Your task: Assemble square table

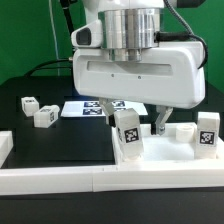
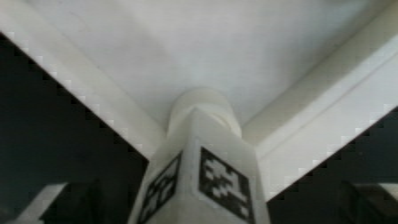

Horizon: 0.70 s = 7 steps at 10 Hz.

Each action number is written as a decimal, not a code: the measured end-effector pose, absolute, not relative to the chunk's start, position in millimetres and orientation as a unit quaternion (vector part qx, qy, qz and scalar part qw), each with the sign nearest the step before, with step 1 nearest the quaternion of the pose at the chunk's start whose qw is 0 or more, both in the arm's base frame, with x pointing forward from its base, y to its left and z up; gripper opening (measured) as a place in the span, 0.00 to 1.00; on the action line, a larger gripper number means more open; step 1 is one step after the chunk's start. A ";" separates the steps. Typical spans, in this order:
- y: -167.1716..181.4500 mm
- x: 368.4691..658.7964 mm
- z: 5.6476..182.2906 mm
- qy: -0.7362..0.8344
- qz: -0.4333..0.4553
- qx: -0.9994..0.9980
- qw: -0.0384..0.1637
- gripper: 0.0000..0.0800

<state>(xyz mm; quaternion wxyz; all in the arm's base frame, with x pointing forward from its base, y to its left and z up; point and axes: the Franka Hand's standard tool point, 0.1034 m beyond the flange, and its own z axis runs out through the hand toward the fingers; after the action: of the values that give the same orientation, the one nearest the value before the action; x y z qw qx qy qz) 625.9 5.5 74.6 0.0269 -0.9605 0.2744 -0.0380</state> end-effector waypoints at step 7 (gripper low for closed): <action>-9.3 619.8 74.9 0.034 -0.041 -0.998 0.045 0.81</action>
Offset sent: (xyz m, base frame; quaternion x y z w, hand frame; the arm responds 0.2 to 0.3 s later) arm -0.0080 0.0202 0.0046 0.1194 -0.0771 -0.1907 0.9713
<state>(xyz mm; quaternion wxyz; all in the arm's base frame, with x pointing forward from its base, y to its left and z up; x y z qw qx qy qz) 619.8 -9.3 74.9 0.0447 -0.9976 0.0338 -0.0411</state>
